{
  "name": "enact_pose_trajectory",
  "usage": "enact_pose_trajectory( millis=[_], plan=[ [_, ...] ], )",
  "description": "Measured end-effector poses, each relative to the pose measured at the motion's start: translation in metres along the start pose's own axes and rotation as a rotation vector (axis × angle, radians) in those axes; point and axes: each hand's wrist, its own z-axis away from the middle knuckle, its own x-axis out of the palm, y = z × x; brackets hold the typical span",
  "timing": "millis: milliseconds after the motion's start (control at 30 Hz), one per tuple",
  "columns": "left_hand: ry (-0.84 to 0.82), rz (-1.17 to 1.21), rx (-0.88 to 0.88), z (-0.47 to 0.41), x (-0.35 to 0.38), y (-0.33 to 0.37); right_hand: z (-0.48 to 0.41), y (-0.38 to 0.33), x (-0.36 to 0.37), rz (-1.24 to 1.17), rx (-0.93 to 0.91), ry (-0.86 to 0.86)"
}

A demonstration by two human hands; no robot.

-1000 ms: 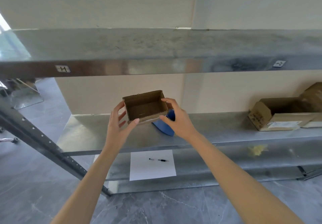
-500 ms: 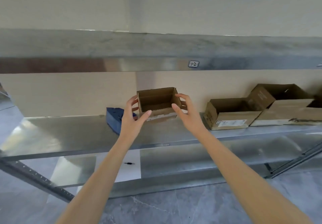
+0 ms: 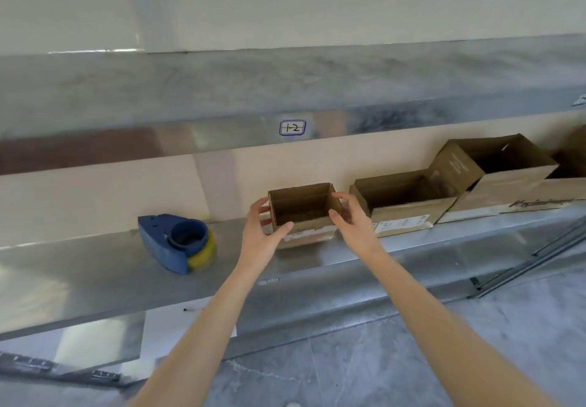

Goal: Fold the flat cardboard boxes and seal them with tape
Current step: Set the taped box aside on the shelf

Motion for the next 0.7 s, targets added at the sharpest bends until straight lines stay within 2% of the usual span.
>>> enact_pose_trajectory(
  millis=[300,700],
  plan=[
    [-0.025,-0.026,-0.072,-0.034,0.023,-0.018,-0.025,0.014,0.002,0.169,0.066,0.002],
    [0.000,-0.114,-0.092,-0.033,0.038,-0.019,-0.029,0.004,-0.006,0.492,-0.069,-0.003]
  ],
)
